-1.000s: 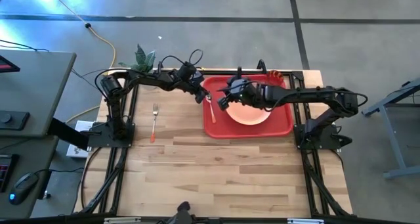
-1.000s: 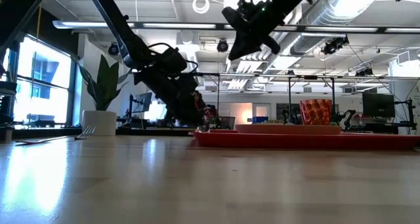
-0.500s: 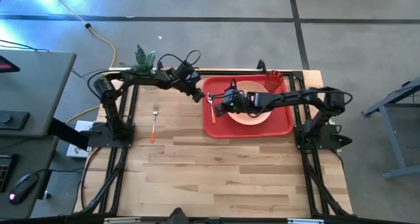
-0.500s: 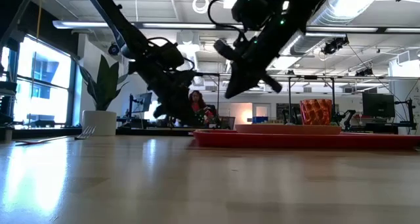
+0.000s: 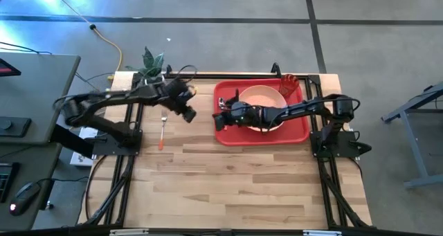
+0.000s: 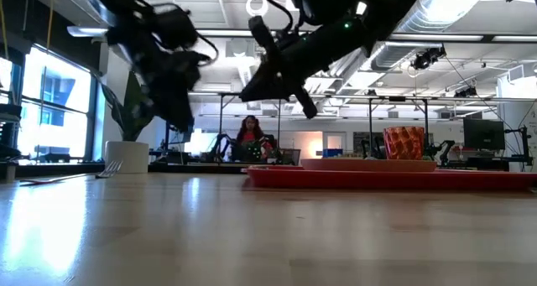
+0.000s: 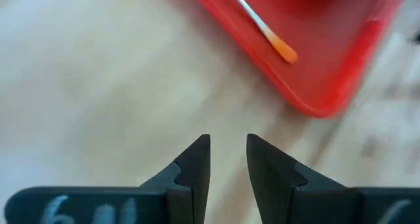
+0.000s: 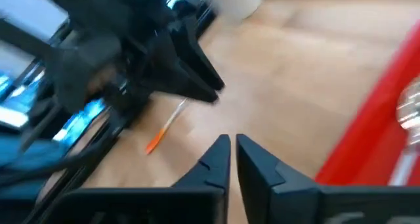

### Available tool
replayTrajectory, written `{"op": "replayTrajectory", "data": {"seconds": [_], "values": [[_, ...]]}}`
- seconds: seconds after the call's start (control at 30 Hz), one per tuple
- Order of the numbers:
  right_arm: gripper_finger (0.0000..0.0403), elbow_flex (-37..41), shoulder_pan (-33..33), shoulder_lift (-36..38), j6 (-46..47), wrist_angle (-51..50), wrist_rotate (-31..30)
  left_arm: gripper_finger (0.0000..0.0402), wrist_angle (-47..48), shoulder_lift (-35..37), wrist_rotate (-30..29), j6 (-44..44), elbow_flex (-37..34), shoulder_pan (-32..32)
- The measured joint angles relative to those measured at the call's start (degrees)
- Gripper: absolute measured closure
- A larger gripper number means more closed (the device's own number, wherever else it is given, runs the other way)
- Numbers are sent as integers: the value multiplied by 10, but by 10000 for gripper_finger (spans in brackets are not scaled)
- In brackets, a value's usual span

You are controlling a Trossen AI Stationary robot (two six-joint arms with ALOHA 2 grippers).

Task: Pick and place plate/cup/fork/spoon on tray
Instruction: Put the orange fork on the red tray in between the orange spoon and light pink plate

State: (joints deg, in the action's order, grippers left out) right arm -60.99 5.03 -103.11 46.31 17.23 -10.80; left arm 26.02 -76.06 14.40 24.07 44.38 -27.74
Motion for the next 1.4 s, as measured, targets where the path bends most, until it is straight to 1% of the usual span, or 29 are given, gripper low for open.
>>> {"op": "replayTrajectory", "data": {"seconds": [0.07,0.17,0.23,0.3,0.37,0.47,0.6,0.7,0.87,0.93,1.1,1.27,1.4], "values": [[362,0,-1,0,4,4,47,310,5,61,-15,67,-36,29],[323,-6,-8,0,13,10,98,306,14,146,-87,157,-89,78],[298,-17,-22,0,11,8,103,303,18,189,-136,218,-116,102],[278,-29,-44,0,0,9,90,301,28,220,-172,259,-134,111],[265,-40,-65,0,-13,10,57,298,60,236,-213,282,-138,109],[257,-52,-85,0,-12,2,14,295,116,236,-284,301,-138,100],[257,-61,-106,0,2,-18,-5,294,162,224,-347,309,-138,71],[257,-61,-120,0,14,-37,-9,294,172,203,-381,310,-139,43],[257,-61,-132,0,43,-60,-15,294,151,150,-391,310,-139,-11],[257,-61,-136,0,50,-64,-25,294,130,122,-388,294,-139,-28],[257,-61,-137,0,59,-68,-26,294,83,55,-367,250,-139,-62],[257,-61,-131,0,64,-70,-25,294,42,8,-307,192,-138,-81],[257,-61,-124,0,63,-71,-18,302,25,-13,-271,183,-138,-84]]}}
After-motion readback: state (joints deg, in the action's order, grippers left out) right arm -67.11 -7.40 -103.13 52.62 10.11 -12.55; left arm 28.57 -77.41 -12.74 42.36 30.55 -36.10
